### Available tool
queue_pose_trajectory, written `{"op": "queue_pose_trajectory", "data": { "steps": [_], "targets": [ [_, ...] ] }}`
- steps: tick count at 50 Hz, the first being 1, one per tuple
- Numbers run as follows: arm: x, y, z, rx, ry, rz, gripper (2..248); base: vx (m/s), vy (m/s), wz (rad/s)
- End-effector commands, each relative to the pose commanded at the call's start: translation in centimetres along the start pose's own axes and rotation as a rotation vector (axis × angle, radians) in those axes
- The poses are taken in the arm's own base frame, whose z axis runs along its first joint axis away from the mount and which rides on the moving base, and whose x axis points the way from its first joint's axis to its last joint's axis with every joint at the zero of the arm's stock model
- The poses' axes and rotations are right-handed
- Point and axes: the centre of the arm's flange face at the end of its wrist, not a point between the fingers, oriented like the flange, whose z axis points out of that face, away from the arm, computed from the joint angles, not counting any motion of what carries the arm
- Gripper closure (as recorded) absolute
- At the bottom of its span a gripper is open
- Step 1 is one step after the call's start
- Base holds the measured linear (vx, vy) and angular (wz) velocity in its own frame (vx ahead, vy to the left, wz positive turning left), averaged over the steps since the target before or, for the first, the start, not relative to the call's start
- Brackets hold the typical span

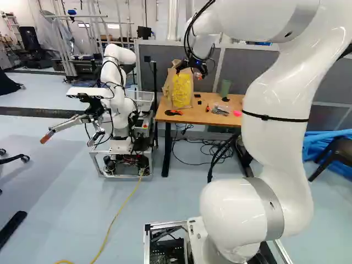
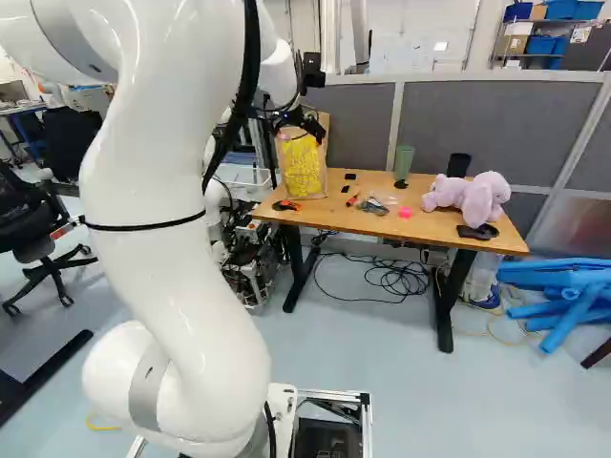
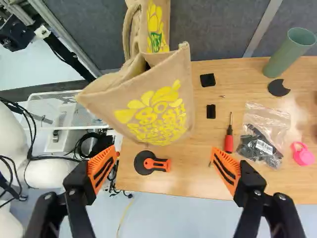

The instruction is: Pick up the bag on the ground and place it on the table

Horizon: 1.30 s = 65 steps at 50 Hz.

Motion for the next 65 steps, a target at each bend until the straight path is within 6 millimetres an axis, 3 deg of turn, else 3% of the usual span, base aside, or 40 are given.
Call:
{"op": "queue_pose_trajectory", "data": {
  "steps": [27, 65],
  "targets": [
    [-10.6, 1.3, -0.9, -0.016, 0.140, -0.056, 3, 0.000, 0.000, 0.000],
    [-25.3, 3.2, -3.7, -0.004, 0.306, -0.130, 3, 0.000, 0.000, 0.000]
  ]
}}
